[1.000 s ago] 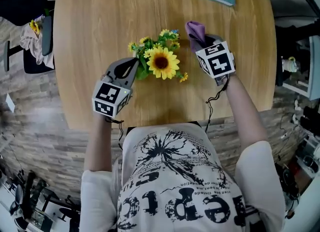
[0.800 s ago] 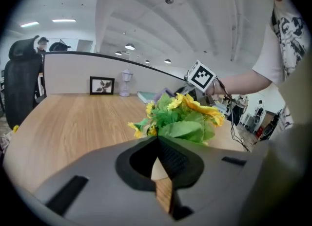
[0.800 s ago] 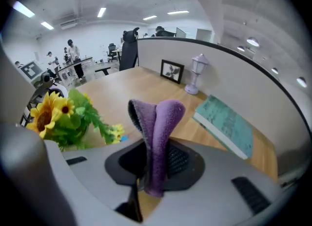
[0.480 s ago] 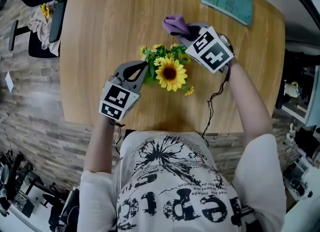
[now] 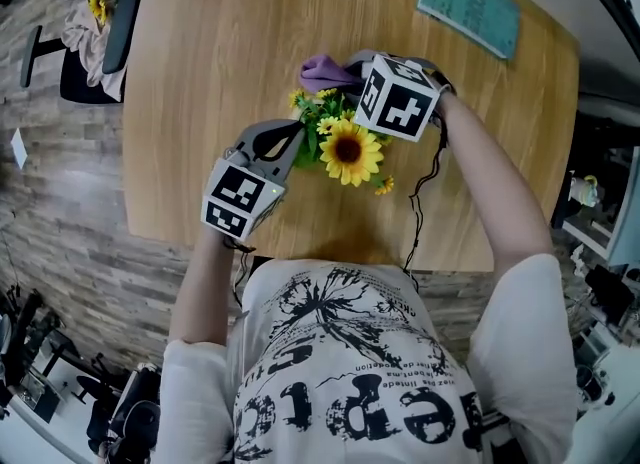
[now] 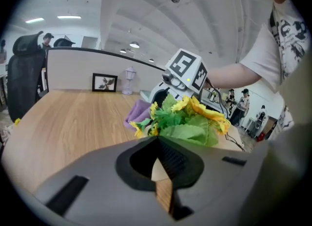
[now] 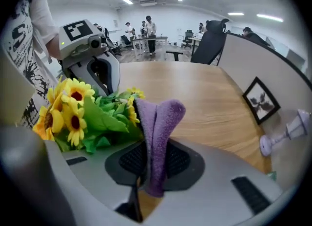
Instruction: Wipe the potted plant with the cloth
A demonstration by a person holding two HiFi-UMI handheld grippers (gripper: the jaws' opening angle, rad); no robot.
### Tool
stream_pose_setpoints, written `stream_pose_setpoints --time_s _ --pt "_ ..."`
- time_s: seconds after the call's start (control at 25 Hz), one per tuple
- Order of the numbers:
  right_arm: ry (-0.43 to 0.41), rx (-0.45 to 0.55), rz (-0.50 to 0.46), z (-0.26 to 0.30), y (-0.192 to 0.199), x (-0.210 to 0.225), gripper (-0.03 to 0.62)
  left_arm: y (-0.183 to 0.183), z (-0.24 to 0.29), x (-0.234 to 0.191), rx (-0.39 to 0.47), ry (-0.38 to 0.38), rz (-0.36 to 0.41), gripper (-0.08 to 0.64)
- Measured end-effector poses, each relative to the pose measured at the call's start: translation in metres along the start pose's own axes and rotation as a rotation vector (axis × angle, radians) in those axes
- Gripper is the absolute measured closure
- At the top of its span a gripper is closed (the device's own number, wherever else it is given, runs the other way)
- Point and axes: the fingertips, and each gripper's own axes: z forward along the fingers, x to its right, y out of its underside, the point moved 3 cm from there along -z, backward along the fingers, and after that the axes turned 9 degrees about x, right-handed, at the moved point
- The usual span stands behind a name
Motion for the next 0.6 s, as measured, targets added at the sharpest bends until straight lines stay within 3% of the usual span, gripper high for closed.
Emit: stream_pose_setpoints --time_s 0.32,0.44,0.6 --pt "-0.131 -0.065 -0.081 -0.001 0.013 -0.017 0.52 -0.003 0.003 -0.001 0.034 -0.024 -0.023 0.558" --pt "-0.164 -0.08 -0.088 -0.002 0.022 -0.022 0.52 -0.003 0.005 0.001 0.028 -0.045 0.009 0.558" --pt "-0.185 -0.072 -0.071 -0.003 0.033 -0.029 0.52 0.0 0.006 -0.001 0.039 -0.045 -0.015 0.558"
